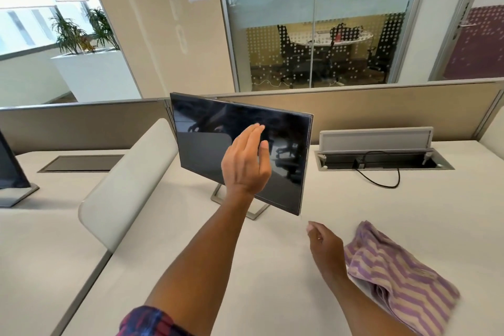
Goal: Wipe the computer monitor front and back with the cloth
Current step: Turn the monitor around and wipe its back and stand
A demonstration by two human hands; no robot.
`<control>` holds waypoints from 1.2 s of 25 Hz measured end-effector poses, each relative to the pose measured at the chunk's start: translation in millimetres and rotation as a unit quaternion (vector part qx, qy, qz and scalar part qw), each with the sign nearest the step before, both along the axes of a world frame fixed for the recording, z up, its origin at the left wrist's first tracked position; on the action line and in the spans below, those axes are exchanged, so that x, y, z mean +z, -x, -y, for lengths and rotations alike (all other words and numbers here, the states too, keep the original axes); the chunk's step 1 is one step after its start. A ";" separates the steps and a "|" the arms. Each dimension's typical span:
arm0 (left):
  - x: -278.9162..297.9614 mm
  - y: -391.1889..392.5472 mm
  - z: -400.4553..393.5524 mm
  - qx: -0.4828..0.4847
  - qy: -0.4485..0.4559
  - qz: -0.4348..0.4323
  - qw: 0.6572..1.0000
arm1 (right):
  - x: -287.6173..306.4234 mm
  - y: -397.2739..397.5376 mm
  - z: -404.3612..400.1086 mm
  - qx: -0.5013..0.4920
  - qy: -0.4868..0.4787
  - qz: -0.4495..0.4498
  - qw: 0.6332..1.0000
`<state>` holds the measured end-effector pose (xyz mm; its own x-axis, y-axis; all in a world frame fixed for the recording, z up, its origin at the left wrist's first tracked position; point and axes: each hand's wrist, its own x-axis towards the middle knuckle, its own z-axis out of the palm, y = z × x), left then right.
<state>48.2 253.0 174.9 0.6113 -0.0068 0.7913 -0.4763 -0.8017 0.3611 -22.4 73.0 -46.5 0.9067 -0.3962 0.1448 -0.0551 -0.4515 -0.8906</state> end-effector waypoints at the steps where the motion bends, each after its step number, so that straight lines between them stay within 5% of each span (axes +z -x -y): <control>1: 9.8 -3.3 5.8 -0.015 -0.033 0.000 0.999 | 3.2 -2.7 1.9 -0.001 -0.019 -0.005 1.000; 5: 41.1 -14.0 28.8 -0.046 -0.155 -0.043 0.986 | 20.9 -7.1 0.4 0.044 -0.095 -0.004 0.995; 11: 48.9 -27.0 42.3 -0.051 -0.210 -0.113 0.970 | 31.4 -7.8 -6.5 0.083 -0.099 -0.024 0.991; 22: 37.4 -34.1 42.3 -0.051 -0.259 -0.100 0.959 | 26.6 -11.6 -12.8 0.079 -0.137 -0.017 0.987; 30: 46.9 -35.1 50.8 -0.031 -0.228 -0.077 0.970 | 18.5 -18.9 -19.2 0.029 -0.264 -0.013 0.964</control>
<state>83.4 202.2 221.8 0.7097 -0.3762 0.5956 -0.4977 -0.8661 0.0460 -3.5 92.3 -28.0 0.9302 -0.3569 -0.0858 -0.0679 0.0624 -0.9957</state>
